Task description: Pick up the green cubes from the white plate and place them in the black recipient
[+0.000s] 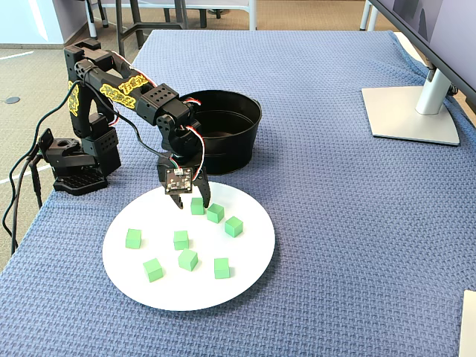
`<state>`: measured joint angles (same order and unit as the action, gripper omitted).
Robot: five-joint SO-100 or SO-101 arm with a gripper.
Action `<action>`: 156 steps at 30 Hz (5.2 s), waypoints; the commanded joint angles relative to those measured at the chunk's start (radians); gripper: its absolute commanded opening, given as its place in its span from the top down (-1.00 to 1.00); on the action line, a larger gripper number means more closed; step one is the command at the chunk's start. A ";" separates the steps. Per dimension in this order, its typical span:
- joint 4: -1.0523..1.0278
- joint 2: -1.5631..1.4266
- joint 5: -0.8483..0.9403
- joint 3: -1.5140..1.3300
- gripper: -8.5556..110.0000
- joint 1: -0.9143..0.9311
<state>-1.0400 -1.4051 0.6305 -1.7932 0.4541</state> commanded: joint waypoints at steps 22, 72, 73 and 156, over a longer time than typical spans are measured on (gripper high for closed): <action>-0.555 -0.517 -0.410 0.413 0.86 -0.141; -0.104 0.035 -0.454 0.327 0.65 0.074; -0.104 0.038 -0.482 0.336 0.63 0.075; -0.301 -0.477 -0.904 0.201 0.37 -0.856</action>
<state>-1.3530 -1.8607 -0.3007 -1.5999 -0.3682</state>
